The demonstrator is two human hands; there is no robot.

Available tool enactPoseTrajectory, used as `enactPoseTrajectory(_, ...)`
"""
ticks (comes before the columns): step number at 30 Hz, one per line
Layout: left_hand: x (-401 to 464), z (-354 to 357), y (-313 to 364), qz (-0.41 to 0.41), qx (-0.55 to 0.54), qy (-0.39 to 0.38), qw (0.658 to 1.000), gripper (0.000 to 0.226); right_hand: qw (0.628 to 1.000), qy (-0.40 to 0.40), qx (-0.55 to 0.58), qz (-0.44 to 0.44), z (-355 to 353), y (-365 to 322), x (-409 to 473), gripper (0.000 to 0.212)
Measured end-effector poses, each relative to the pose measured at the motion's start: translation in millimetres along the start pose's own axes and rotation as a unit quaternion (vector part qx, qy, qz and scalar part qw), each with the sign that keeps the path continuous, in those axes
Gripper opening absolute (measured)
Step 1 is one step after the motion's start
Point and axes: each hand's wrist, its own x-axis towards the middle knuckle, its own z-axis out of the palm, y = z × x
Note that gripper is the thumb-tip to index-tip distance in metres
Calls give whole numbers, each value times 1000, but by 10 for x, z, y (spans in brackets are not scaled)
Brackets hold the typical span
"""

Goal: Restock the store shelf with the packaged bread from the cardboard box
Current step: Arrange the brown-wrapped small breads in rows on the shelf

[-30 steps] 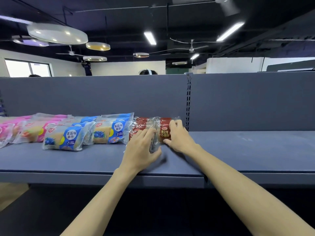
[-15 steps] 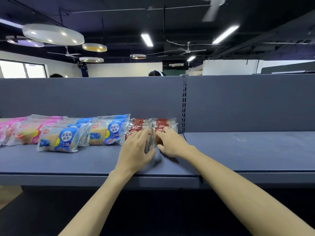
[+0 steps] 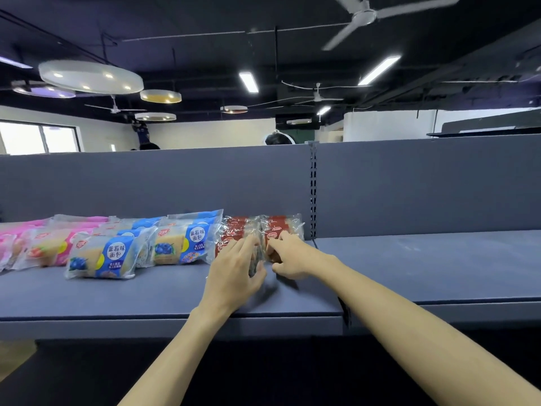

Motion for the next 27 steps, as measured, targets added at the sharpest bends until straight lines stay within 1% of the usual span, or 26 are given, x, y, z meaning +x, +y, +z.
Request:
enactPoseTrajectory(2, 3, -7, -1, -1, -1, -2, 1000, 30, 1000, -5, -13, -14, -39, -3, -112, 28)
enactPoseTrajectory(5, 5, -22, 8, 11, 2, 2, 1000, 25, 999, -15, -35, -29, -86, -45, -287, 34)
enactPoseTrajectory(7, 3, -31, 11, 24, 9, 12, 1000, 27, 998, -16, -36, -39, -140, -79, -385, 36)
enactPoseTrajectory(9, 11, -48, 20, 30, 19, 11, 999, 32, 998, -1, -42, -45, -215, -125, -456, 33)
enactPoseTrajectory(14, -52, -168, -7, 46, 42, -49, 997, 42, 997, 50, -49, -45, -369, -267, -517, 22)
enactPoseTrajectory(17, -196, -448, -180, 69, 57, -62, 994, 41, 996, 62, -29, -54, -442, -390, -483, 19)
enactPoseTrajectory(20, -374, -855, -435, 86, 100, -73, 989, 46, 996, 60, -16, -69, -499, -634, -385, 33)
enactPoseTrajectory(23, -586, -1278, -718, 70, 145, -81, 984, 50, 993, 74, 5, -87, -498, -1027, -216, 36)
enactPoseTrajectory(27, -919, -1819, -1037, 31, 207, -109, 972, 48, 985, 84, 35, -149, -473, -1746, 32, 44)
